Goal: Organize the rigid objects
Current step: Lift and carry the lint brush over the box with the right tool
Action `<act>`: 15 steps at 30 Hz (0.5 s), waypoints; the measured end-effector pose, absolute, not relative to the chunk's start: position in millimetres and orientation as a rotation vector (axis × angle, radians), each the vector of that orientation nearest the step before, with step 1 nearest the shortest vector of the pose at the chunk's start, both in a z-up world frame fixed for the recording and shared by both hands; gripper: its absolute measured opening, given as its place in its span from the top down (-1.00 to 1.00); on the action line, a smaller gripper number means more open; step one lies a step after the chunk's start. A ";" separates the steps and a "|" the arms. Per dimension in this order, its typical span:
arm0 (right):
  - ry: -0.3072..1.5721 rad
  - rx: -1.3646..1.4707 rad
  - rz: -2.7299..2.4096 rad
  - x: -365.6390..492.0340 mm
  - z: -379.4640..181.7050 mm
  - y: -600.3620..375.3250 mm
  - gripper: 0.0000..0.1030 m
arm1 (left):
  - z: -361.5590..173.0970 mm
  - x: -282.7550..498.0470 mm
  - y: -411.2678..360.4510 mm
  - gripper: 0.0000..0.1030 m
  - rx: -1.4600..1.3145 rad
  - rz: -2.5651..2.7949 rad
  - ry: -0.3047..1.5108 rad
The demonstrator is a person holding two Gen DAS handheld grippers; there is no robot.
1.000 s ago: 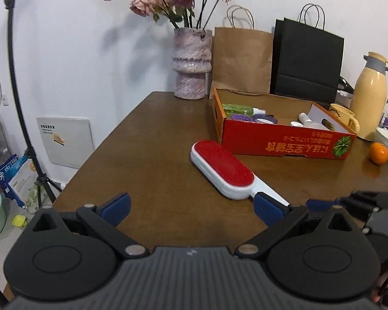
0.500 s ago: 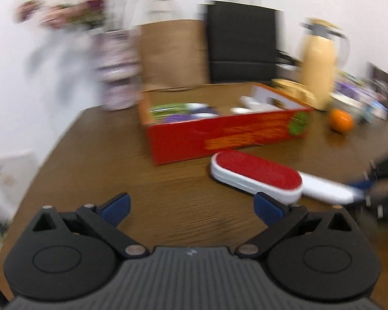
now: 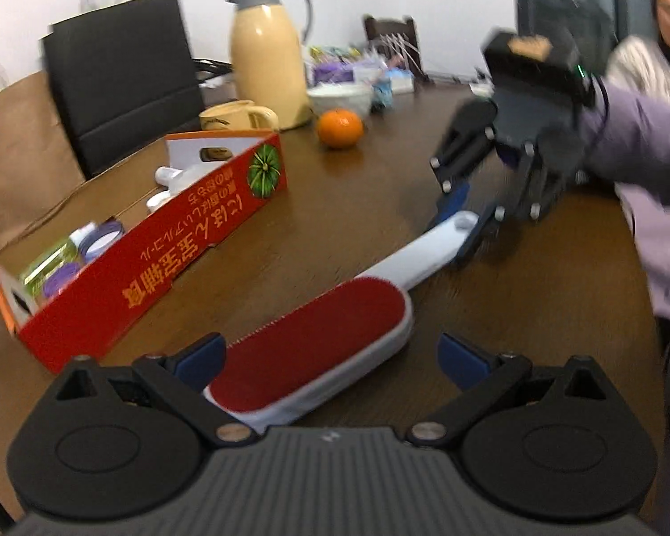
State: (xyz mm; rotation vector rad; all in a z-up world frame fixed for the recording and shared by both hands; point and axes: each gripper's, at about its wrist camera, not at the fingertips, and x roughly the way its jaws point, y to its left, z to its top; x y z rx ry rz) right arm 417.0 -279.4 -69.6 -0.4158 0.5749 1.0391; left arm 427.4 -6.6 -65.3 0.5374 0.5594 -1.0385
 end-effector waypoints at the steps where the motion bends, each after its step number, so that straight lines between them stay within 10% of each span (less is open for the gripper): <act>1: 0.575 -0.424 1.059 418.7 -70.0 -280.3 0.52 | -66.4 432.5 -9.0 -1.00 0.558 -1.043 0.567; 15: 0.602 -0.422 1.096 442.6 -69.6 -285.9 0.40 | -82.6 451.8 17.4 -0.41 0.583 -1.140 0.733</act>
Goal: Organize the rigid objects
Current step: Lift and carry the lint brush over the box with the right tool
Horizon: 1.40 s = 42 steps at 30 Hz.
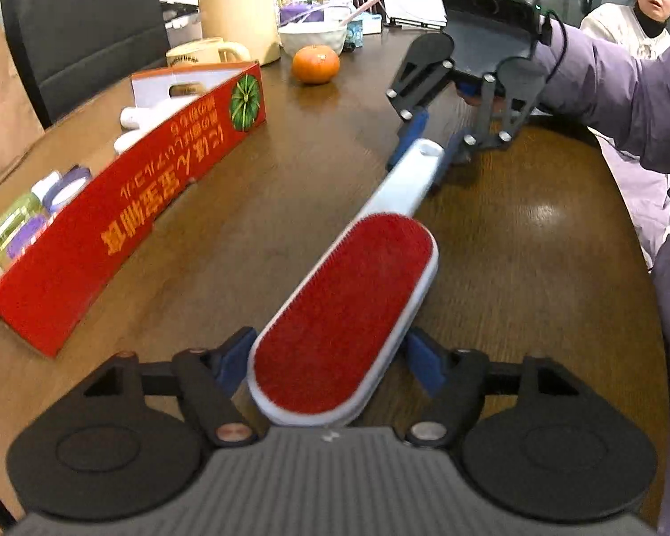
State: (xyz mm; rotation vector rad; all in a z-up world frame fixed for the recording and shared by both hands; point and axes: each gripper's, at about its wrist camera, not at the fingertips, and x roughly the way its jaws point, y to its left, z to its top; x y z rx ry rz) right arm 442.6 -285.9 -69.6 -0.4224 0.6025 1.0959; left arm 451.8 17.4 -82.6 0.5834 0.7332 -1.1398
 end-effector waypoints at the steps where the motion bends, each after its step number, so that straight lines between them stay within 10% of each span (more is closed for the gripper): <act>1: 0.610 -0.415 1.095 448.3 -70.1 -282.6 0.39 | -83.6 451.7 17.9 -0.46 0.572 -1.133 0.741; 42: 0.542 -0.594 0.970 639.8 91.8 -273.6 0.38 | 55.6 614.6 -18.3 -0.39 0.701 -0.950 0.527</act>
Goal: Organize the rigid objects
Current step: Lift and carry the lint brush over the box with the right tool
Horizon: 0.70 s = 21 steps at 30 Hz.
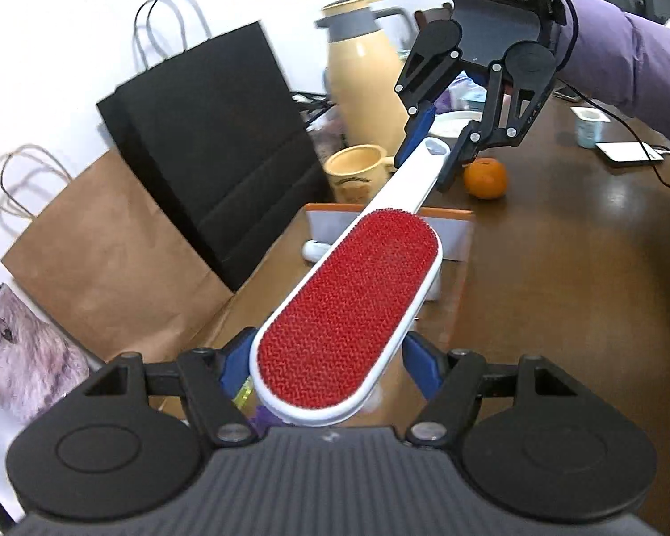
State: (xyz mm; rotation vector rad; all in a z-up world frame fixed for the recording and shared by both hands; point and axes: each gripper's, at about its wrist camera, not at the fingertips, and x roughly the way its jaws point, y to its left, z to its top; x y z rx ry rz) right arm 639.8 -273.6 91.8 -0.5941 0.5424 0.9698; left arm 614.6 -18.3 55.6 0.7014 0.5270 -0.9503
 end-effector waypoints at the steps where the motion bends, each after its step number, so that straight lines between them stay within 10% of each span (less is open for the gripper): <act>1: 0.546 -0.593 0.971 649.0 87.6 -273.3 0.38 | 51.3 624.7 -19.6 -0.39 0.703 -0.949 0.535; 21: 0.667 -0.635 0.950 755.3 -27.4 -234.1 0.24 | -57.0 716.5 -28.3 -0.59 0.784 -0.823 0.818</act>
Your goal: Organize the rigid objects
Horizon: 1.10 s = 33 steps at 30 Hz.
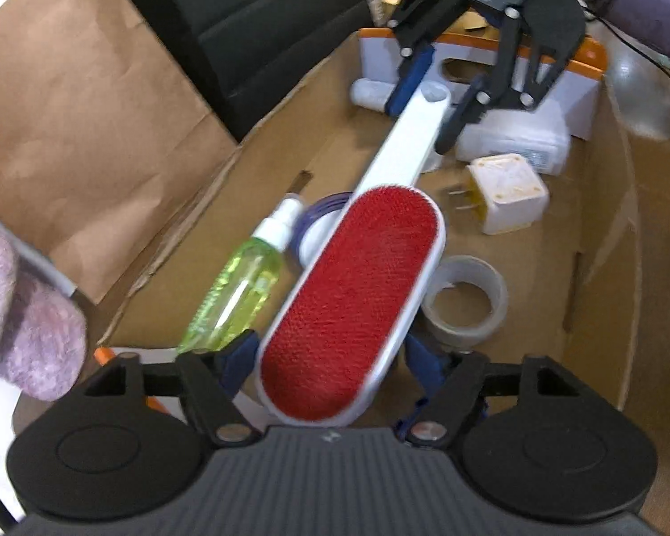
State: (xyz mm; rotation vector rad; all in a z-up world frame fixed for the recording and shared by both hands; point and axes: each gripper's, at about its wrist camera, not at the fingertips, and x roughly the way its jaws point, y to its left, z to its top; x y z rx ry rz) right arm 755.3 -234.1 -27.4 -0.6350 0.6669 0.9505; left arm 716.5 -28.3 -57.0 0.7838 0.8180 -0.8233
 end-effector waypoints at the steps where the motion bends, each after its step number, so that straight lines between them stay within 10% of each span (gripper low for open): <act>1: 0.673 -0.648 0.942 753.9 -27.9 -231.9 0.19 | -55.4 717.4 -28.0 -0.66 0.788 -0.803 0.817; 5: 0.656 -0.656 0.867 748.7 -19.5 -225.9 -0.63 | -40.5 719.2 -23.1 -0.93 0.772 -0.707 0.827; 33: 0.630 -0.204 0.188 475.6 32.2 -211.3 -0.87 | 3.3 442.5 15.4 -1.00 0.172 0.027 0.743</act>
